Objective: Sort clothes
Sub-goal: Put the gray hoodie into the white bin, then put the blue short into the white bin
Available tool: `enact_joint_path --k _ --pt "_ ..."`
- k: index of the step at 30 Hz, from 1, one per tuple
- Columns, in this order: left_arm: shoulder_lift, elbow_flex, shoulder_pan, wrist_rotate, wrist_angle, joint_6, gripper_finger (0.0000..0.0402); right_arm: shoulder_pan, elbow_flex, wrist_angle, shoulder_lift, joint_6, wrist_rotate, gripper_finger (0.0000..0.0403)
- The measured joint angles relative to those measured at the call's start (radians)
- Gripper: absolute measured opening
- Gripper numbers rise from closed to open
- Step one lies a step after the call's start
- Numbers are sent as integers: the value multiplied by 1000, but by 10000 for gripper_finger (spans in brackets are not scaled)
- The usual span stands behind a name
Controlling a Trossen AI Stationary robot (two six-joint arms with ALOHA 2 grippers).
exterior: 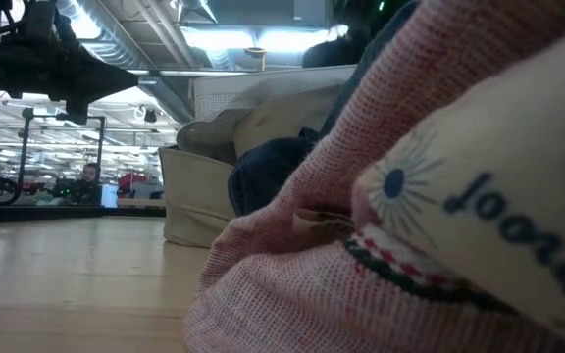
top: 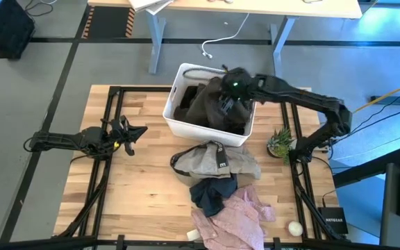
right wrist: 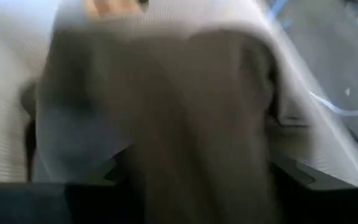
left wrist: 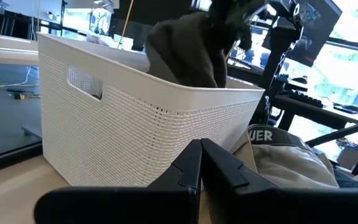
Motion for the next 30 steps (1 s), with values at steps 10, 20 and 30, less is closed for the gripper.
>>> enact_joint_path --k 10,20,30 --pt "0 0 0 3 -10 -4 4 0 -30 -21 222 -16 -27 229" --pt "-1 0 0 3 -19 -5 4 70 246 -382 133 -52 -124 229" --pt "0 0 0 3 -19 -46 4 278 293 -382 99 -6 -153 229"
